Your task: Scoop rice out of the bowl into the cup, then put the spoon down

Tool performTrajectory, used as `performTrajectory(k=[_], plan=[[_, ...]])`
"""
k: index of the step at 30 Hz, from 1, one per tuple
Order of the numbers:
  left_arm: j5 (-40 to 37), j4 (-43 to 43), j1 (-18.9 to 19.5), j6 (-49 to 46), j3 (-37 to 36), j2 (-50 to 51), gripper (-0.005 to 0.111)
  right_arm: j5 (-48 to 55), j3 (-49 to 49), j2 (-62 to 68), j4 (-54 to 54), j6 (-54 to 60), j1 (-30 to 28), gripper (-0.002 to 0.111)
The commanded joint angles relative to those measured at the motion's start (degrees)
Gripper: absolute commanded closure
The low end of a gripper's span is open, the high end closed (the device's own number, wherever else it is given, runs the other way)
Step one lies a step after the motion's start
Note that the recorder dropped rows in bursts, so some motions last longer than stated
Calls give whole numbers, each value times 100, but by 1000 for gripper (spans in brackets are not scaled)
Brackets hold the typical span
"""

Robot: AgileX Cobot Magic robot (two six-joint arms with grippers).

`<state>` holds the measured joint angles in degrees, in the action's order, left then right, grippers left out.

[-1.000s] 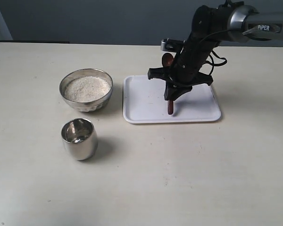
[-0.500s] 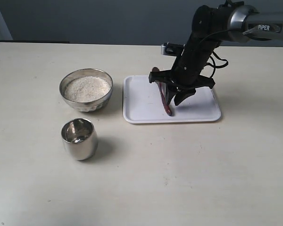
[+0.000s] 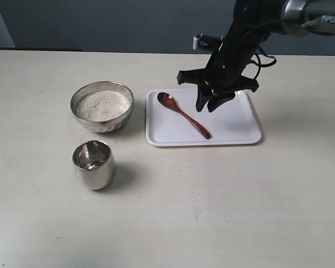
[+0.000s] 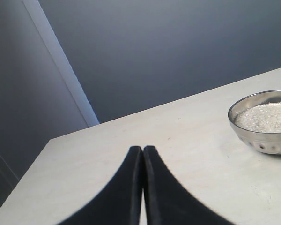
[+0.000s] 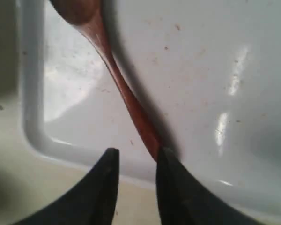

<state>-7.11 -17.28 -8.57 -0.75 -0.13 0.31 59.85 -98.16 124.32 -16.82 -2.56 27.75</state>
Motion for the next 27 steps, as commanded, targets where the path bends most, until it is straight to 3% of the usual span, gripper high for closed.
performTrajectory(k=[1, 3, 4, 21, 27], plan=[[17, 26, -22, 30, 13, -31, 106, -52, 25, -818, 173, 134, 65, 93], [17, 26, -22, 30, 13, -31, 106, -227, 219, -1211, 311, 214, 174, 108], [17, 26, -22, 30, 13, -31, 106, -405, 388, -1452, 354, 225, 239, 108], [28, 26, -22, 30, 13, -31, 106, -5375, 5506, -5495, 310, 256, 499, 108], [28, 26, -22, 30, 13, -31, 106, -5900, 6411, -6045, 284, 256, 499, 108]])
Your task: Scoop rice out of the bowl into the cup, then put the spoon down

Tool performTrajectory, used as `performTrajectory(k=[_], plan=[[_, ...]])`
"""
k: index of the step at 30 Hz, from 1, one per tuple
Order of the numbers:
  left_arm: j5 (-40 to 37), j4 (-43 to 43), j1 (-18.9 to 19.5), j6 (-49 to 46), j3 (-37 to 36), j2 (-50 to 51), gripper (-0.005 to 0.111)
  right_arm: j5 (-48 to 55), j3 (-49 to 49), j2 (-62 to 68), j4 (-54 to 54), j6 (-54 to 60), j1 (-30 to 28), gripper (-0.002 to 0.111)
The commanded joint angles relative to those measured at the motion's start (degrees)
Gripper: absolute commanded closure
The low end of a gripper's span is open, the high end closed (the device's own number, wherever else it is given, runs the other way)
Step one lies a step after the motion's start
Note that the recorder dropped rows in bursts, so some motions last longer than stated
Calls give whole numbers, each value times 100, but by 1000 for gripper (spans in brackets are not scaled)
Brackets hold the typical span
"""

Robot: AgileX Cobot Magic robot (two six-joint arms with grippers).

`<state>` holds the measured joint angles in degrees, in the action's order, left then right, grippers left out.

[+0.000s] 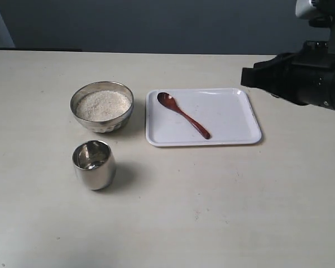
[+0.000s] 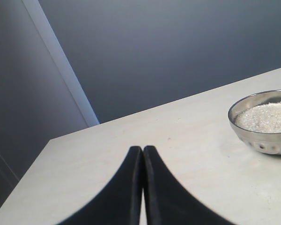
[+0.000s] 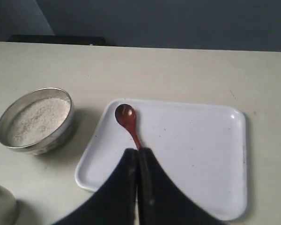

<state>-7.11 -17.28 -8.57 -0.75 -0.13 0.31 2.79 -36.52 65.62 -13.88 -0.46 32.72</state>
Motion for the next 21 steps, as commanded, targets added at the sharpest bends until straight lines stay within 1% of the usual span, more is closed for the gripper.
performTrajectory(k=[1, 5, 8, 11, 13, 14, 15, 16, 17, 19, 20, 21], plan=[[28, 26, -22, 30, 13, -31, 106, -193, 251, -175, -10, 46, 2, 108], [28, 26, -22, 30, 13, -31, 106, -208, 250, -183, -10, 46, 2, 108], [28, 26, -22, 30, 13, -31, 106, -207, 250, -183, 354, 46, -10, 108], [28, 26, -22, 30, 13, -31, 106, -201, 250, -232, 1003, 46, -41, 108], [28, 26, -22, 30, 13, -31, 106, 235, 250, -494, 1205, 46, -470, 108], [28, 26, -22, 30, 13, -31, 106, 588, 261, -770, 1205, 46, -900, 108], [28, 26, -22, 30, 13, -31, 106, 638, 312, -932, 1182, 46, -1166, 108], [28, 26, -22, 30, 13, -31, 106, 486, 542, -1326, 1166, 46, -1678, 108], [28, 26, -22, 30, 13, -31, 106, 370, 708, -1562, 1166, 46, -1911, 108], [28, 26, -22, 30, 13, -31, 106, 144, 1512, -2611, 1226, 46, -2549, 108], [28, 26, -22, 30, 13, -31, 106, 144, 1757, -2932, 1226, 46, -2690, 108], [16, 26, -22, 30, 13, -31, 106, 133, 2225, -3622, 1226, 46, -2986, 108]])
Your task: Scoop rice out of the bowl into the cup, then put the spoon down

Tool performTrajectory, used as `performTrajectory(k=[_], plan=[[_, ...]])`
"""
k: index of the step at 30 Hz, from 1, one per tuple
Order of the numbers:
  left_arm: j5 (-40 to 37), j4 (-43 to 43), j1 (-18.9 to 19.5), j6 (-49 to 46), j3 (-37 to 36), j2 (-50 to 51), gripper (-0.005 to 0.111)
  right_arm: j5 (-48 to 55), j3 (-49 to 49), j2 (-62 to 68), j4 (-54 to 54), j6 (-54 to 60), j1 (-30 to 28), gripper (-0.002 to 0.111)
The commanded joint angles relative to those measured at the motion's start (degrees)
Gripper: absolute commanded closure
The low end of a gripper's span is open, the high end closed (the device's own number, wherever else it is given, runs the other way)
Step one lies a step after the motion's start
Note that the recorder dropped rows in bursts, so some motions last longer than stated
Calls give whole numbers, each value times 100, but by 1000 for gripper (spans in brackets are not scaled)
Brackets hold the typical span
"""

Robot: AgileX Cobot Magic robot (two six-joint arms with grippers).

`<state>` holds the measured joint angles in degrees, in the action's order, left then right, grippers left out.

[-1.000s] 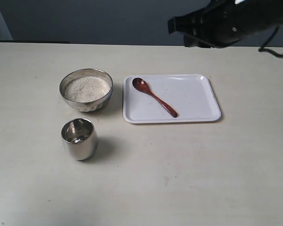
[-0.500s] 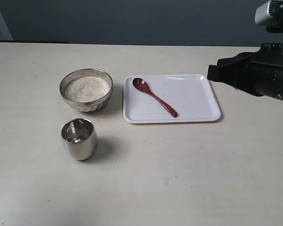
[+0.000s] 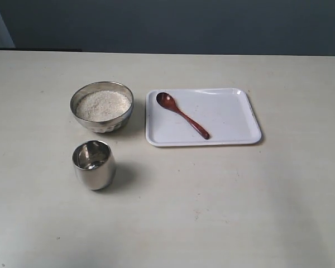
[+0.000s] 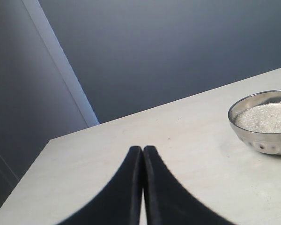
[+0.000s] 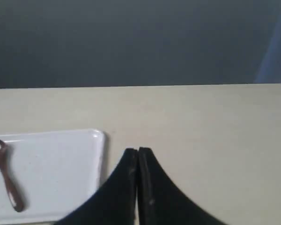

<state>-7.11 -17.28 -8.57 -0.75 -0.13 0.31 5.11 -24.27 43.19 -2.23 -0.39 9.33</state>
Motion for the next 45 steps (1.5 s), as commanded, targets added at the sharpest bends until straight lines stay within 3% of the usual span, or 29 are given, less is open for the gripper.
performTrajectory(k=[1, 4, 8, 24, 45], plan=[[16, 26, -22, 30, 13, -31, 106, -100, 1254, -1731, 46, 39, -790, 108], [16, 26, -22, 30, 13, -31, 106, -76, 2118, -3163, -252, 39, -1286, 108], [16, 26, -22, 30, 13, -31, 106, 411, 2427, -3880, -495, 39, -1437, 108], [16, 26, -22, 30, 13, -31, 106, 1416, 2427, -4076, -524, 39, -1437, 108], [16, 26, -22, 30, 13, -31, 106, 1336, 2427, -4319, -460, 75, -1450, 108]])
